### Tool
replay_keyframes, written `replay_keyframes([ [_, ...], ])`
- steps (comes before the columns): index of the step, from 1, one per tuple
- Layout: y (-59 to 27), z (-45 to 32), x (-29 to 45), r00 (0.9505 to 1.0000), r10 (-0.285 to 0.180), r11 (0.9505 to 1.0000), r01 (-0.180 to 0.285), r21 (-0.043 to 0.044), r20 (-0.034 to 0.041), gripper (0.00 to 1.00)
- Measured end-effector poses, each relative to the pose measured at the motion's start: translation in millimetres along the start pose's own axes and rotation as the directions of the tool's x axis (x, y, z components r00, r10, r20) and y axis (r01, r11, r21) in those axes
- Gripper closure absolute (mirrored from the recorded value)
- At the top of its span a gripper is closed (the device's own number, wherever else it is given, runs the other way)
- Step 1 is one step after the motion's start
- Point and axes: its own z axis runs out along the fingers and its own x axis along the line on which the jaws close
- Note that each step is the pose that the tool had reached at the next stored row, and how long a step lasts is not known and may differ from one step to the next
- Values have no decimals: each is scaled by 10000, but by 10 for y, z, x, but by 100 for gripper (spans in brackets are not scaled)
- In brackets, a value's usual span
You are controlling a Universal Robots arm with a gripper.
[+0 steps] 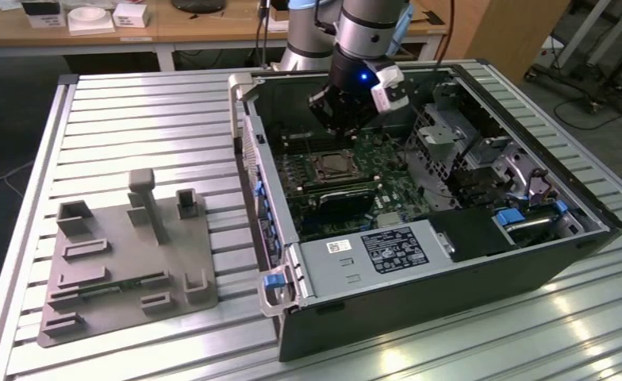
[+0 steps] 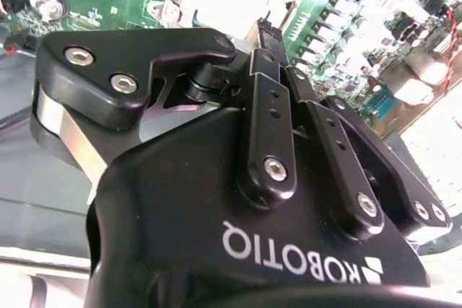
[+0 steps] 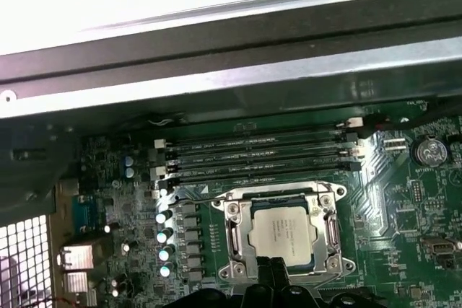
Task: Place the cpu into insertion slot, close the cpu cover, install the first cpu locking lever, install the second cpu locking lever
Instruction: 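Install the first cpu locking lever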
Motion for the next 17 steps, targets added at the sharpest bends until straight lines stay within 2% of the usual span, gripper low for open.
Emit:
replay_keyframes([
  [7,0,0,0,9982,-594,9982,594,17,-11,89],
  [17,0,0,0,9919,-1269,9919,1269,33,-24,89],
])
